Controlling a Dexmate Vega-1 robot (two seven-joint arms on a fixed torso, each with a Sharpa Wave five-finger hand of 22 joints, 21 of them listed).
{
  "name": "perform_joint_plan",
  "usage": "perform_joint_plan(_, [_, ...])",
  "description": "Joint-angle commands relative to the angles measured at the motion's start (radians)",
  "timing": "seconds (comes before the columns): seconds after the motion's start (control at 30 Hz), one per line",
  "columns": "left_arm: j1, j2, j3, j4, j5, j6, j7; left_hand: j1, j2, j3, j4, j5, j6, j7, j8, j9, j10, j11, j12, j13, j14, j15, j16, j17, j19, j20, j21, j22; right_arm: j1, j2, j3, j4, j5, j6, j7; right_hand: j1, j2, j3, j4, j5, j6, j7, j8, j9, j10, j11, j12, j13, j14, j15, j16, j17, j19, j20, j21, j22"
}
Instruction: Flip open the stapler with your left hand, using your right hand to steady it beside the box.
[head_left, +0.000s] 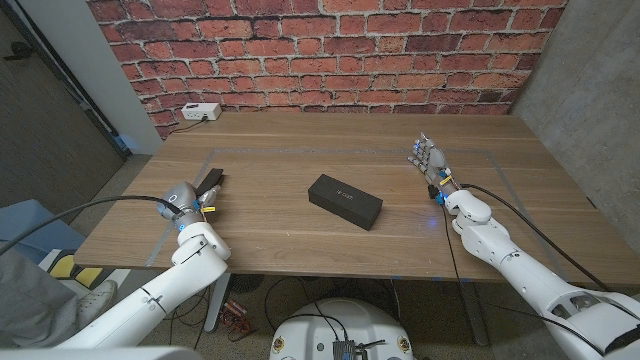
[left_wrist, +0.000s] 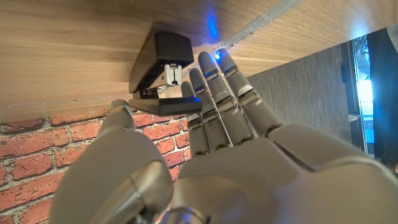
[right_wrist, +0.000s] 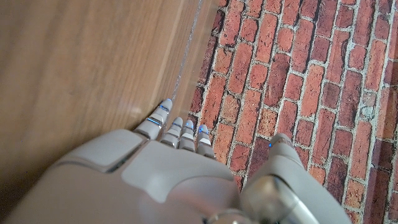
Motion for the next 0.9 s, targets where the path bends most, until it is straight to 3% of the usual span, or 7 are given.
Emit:
perform_joint_plan(0.03, [-0.006,-0.001,0.003,0.004,-0.020,0.010,0.003,-0.004,0.000,0.005,0.000,0.000,0.014,0.001,0.007,0.002,0.010,0.001,0.004,0.005,0.012,-0.067,0.005,0.003,0.005,0.001,0.006,0.006,0.005,0.005,-0.002,0.014,0.003,-0.001,0.006,0.004,0.011,0.003,-0.006,0.000,0.001,-0.005,-0.001,0.002,0.002,-0.003,0.000,0.002,-0.001,-0.004,0.006,0.000,0.003,0.002,0.004,0.003])
perform_joint_plan(0.4, [-0.008,-0.010,0.004,0.016,-0.027,-0.003,0.021,0.000,0.014,0.012,0.002,0.001,0.019,0.003,0.009,0.006,0.018,-0.002,0.006,0.012,0.023,-0.066,0.008,0.004,0.002,0.006,0.012,0.013,0.009,0.016,0.005,0.032,0.025,0.006,0.032,0.004,0.012,0.002,-0.007,0.000,0.001,-0.005,-0.001,0.002,0.003,-0.004,0.001,0.002,0.000,-0.004,0.006,0.000,0.003,0.001,0.004,0.003])
perform_joint_plan(0.63, [-0.008,-0.009,0.002,0.021,-0.033,-0.014,0.025,0.004,0.029,0.022,0.002,0.001,0.076,-0.002,0.031,0.012,0.060,-0.003,0.020,0.023,0.061,-0.074,0.020,0.006,0.036,-0.009,0.031,0.010,0.011,0.017,0.006,0.039,0.028,0.007,0.037,0.004,0.012,0.002,-0.008,0.000,0.002,-0.005,-0.001,0.002,0.002,-0.006,0.000,0.002,0.000,-0.004,0.007,0.000,0.003,0.002,0.004,0.003])
perform_joint_plan(0.73, [-0.013,-0.004,0.007,0.024,-0.038,-0.016,0.015,0.027,0.060,0.045,-0.004,0.003,0.092,-0.005,0.036,0.013,0.077,0.000,0.024,0.028,0.078,-0.074,0.026,0.007,0.035,-0.008,0.034,0.009,0.014,0.021,0.006,0.046,0.030,0.009,0.040,0.004,0.013,0.002,-0.008,0.000,0.001,-0.005,-0.001,0.002,0.002,-0.004,0.000,0.002,0.001,-0.004,0.007,0.000,0.003,0.002,0.004,0.003])
perform_joint_plan(0.9, [-0.018,-0.003,0.010,0.029,-0.045,-0.014,0.010,0.059,0.082,0.069,-0.018,0.007,0.120,-0.007,0.044,0.012,0.103,-0.003,0.032,0.035,0.098,-0.079,0.031,0.006,0.041,-0.010,0.041,0.008,0.016,0.023,0.006,0.052,0.029,0.013,0.042,0.005,0.013,0.002,-0.009,0.000,0.001,-0.004,-0.001,0.002,0.003,-0.003,0.000,0.002,0.001,-0.004,0.007,0.000,0.003,0.002,0.004,0.003])
